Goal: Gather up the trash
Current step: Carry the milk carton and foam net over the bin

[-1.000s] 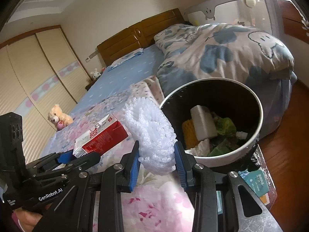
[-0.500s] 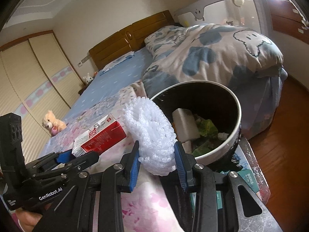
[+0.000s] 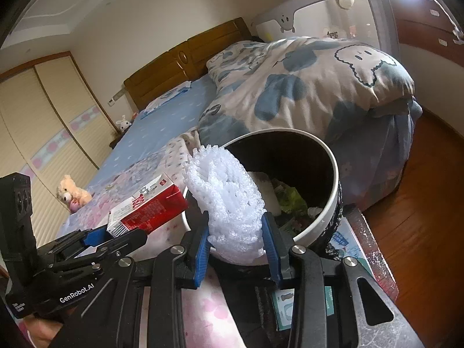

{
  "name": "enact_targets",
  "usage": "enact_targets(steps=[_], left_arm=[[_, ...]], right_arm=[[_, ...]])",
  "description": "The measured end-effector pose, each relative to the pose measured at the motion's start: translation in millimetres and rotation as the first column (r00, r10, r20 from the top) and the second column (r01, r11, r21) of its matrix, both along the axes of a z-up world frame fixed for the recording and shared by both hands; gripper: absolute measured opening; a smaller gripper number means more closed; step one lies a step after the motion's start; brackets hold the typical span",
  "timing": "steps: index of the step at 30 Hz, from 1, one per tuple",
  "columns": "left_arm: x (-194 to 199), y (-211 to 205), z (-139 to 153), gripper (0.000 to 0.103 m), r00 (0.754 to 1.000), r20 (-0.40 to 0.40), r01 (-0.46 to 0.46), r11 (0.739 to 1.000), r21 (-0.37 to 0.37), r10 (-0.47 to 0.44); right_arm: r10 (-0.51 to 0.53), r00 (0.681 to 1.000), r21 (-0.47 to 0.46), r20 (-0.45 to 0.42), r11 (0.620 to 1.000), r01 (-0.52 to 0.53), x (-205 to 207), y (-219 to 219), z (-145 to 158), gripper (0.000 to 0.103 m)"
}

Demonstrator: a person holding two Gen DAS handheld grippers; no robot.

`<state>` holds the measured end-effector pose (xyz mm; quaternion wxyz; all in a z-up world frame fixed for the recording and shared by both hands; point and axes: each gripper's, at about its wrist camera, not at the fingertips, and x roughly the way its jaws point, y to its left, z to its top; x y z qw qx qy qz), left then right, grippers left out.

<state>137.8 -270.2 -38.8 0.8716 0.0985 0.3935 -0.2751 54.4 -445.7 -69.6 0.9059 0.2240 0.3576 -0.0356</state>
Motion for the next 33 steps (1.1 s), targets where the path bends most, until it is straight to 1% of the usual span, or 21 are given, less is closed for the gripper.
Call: enact_targets(steps=[13, 33], left_arm=[[14.3, -19.5, 2.5, 0.05, 1.0, 0.006, 0.013, 1.0, 0.009, -0.013], [31.6, -36.9, 1.6, 0.05, 1.0, 0.006, 0.013, 1.0, 0.026, -0.014]], right_arm=[[-0.02, 0.999, -0.003, -0.032, 1.0, 0.02, 10.9, -20.0, -3.4, 0.034], [-0.014, 0.997, -0.013, -0.07, 1.0, 0.013, 30.1, -31.2, -5.7, 0.034]])
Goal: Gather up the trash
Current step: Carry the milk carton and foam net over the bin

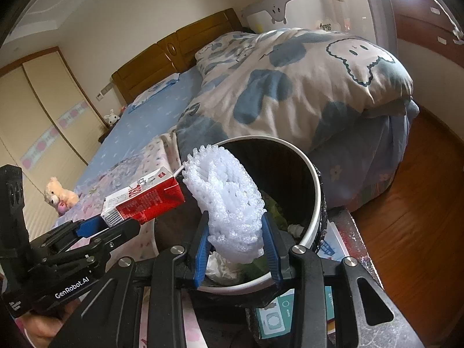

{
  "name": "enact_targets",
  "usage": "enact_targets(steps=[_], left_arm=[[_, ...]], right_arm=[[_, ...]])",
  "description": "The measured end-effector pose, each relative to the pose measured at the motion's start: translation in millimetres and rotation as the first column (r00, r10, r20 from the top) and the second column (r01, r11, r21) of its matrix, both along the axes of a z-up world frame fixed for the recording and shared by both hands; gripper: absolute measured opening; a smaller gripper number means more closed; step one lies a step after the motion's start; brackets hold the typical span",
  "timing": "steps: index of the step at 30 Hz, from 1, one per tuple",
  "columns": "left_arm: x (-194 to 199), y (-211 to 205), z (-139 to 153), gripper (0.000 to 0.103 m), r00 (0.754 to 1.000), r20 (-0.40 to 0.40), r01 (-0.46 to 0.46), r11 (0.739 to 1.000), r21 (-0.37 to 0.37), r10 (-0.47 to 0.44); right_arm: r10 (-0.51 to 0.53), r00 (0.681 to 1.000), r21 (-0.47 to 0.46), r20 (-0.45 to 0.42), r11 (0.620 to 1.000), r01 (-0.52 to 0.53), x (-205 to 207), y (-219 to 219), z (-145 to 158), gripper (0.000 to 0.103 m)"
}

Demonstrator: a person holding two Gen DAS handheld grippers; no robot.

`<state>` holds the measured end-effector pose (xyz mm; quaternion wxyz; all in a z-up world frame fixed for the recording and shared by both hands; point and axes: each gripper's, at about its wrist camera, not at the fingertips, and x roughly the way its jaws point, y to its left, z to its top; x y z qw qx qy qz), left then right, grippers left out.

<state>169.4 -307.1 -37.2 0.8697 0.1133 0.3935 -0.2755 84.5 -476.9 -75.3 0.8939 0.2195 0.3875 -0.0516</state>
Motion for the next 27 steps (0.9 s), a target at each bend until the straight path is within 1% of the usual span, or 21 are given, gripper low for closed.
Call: enact_targets(steps=[14, 27], left_arm=[[6.2, -15.7, -2.0, 0.05, 1.0, 0.005, 0.016, 1.0, 0.018, -0.016], [8.2, -28.2, -5.1, 0.05, 1.0, 0.006, 0.026, 0.999, 0.039, -0.026]], right_arm=[[0.006, 1.0, -0.018, -0.023, 1.0, -0.007, 8.7, -7.0, 1.6, 0.034], [0.02, 0.998, -0.011, -0.054, 1.0, -0.02, 23.3, -14.0, -5.4, 0.035]])
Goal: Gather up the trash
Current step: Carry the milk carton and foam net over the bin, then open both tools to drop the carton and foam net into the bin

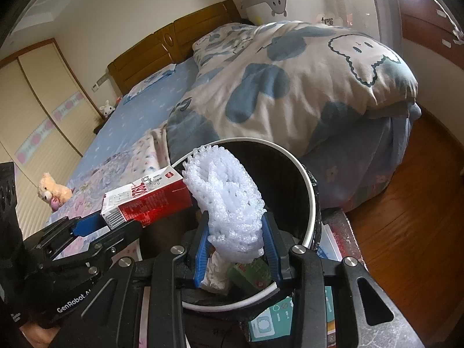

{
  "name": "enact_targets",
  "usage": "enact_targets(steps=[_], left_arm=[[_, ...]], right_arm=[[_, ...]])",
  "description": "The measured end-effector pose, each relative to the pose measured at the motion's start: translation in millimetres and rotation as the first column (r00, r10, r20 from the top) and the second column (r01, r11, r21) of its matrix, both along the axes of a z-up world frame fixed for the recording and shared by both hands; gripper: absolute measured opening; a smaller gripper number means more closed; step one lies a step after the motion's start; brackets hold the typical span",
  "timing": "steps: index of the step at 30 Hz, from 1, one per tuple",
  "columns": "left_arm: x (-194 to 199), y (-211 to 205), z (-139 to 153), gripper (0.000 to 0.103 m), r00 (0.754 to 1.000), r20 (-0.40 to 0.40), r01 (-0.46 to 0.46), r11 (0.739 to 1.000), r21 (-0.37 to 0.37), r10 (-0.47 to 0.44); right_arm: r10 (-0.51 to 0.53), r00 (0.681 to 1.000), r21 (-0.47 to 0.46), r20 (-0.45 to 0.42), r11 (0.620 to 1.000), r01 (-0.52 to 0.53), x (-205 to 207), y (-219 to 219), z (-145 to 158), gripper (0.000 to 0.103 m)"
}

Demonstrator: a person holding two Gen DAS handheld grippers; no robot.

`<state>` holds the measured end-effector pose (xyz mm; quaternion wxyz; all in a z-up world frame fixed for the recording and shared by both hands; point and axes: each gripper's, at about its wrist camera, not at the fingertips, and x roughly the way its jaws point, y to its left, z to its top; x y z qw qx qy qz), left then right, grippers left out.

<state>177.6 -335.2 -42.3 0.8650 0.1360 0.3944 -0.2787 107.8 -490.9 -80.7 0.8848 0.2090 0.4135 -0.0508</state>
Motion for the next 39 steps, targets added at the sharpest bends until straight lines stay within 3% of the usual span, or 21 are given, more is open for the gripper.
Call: enact_targets(steps=[14, 17, 29, 39], left_arm=[[7.1, -3.4, 0.2, 0.051, 1.0, -0.024, -0.007, 1.0, 0.013, 0.007], [6.0, -1.0, 2.0, 0.051, 1.0, -0.02, -0.009, 1.0, 0.009, 0.009], [-16.4, 42.3, 3.4, 0.055, 0.997, -0.045, -0.069, 0.997, -0.044, 0.067], [-64.4, 109.1, 7.3, 0.068, 0.985, -0.02, -0.174, 0.977, -0.126, 0.173]], right_arm=[[-0.008, 1.0, 0.034, 0.006, 0.999, 0.008, 4.2, -10.8, 0.0, 0.039], [-0.014, 1.0, 0.052, 0.009, 0.999, 0.014, 4.4, -14.5, -0.6, 0.052], [-0.035, 0.998, 0.08, 0.044, 0.996, 0.031, -17.6, -6.3, 4.3, 0.062], [-0.032, 0.992, 0.079, 0.119, 0.997, 0.022, -61.8, 38.5, 17.7, 0.084]])
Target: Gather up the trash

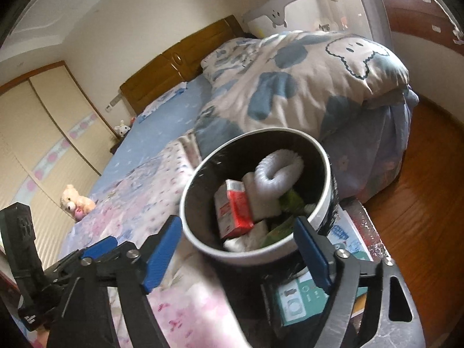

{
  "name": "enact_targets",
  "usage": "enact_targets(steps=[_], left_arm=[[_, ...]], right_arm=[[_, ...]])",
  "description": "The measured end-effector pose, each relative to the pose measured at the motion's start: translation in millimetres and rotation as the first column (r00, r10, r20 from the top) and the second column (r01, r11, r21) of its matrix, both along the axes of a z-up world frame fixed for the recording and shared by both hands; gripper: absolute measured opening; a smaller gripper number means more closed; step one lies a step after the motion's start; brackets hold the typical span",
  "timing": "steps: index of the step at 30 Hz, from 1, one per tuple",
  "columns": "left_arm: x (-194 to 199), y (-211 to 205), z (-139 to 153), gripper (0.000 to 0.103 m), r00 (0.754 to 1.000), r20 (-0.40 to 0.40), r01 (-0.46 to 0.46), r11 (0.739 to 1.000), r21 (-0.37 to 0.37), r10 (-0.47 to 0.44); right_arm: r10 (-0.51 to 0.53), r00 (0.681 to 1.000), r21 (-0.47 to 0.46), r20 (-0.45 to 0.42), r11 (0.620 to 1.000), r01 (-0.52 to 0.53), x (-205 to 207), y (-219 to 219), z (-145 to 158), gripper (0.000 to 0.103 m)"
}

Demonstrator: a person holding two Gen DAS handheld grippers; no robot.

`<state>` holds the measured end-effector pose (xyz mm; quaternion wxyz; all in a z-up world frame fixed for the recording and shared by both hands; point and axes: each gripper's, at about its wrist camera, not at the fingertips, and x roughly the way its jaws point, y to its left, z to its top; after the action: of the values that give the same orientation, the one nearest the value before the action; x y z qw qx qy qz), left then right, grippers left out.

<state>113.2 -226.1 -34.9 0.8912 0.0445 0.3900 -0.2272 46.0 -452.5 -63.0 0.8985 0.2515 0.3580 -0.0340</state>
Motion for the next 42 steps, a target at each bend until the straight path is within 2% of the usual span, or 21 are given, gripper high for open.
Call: enact_targets(steps=[2, 6, 12, 15, 17, 19, 22, 25, 31, 42], left_arm=[[-10.1, 11.7, 2.6, 0.069, 0.999, 0.02, -0.026, 1.0, -0.004, 0.026], [-30.7, 37.7, 11.2, 0.078, 0.993, 0.077, -0.086, 0.996, -0.028, 0.088], [-59.9, 69.7, 35.4, 0.086, 0.967, 0.203, -0.15, 0.987, -0.051, 0.157], [-76.6, 88.9, 53.6, 0.094, 0.932, 0.291, -0.205, 0.976, -0.07, 0.217], [-87.6, 101.5, 65.2, 0.1, 0.902, 0.345, -0.243, 0.966, -0.092, 0.26], [-98.8, 112.3, 75.3, 0.103, 0.864, 0.396, -0.293, 0.95, -0.104, 0.31], [-105.7, 122.2, 79.9, 0.103, 0.834, 0.429, -0.339, 0.936, -0.097, 0.347], [-108.7, 127.3, 77.8, 0.103, 0.809, 0.458, -0.383, 0.921, -0.066, 0.369], [-107.3, 131.8, 68.2, 0.103, 0.793, 0.468, -0.426, 0.904, -0.033, 0.391], [-104.1, 129.2, 56.1, 0.103, 0.8, 0.453, -0.438, 0.899, -0.007, 0.393]], right_arm=[[0.007, 1.0, -0.002, 0.017, 1.0, -0.007, -6.9, 10.4, 2.0, 0.089], [0.019, 0.998, -0.02, 0.057, 1.0, -0.018, -19.9, 29.1, 6.7, 0.091], [0.063, 0.987, -0.122, 0.146, 0.991, -0.045, -36.6, 58.5, 28.6, 0.092], [0.135, 0.959, -0.221, 0.249, 0.972, -0.08, -48.2, 80.2, 57.4, 0.092], [0.163, 0.94, -0.282, 0.299, 0.956, -0.077, -54.3, 92.6, 75.4, 0.101], [0.182, 0.919, -0.324, 0.35, 0.944, -0.064, -60.8, 103.3, 93.9, 0.103], [0.206, 0.908, -0.338, 0.366, 0.938, -0.077, -59.3, 111.5, 106.6, 0.103], [0.216, 0.909, -0.346, 0.357, 0.934, -0.086, -54.2, 115.1, 103.7, 0.103], [0.226, 0.91, -0.315, 0.346, 0.942, -0.115, -50.5, 120.1, 84.4, 0.103], [0.233, 0.917, -0.322, 0.324, 0.938, -0.124, -42.6, 129.7, 64.4, 0.103]])
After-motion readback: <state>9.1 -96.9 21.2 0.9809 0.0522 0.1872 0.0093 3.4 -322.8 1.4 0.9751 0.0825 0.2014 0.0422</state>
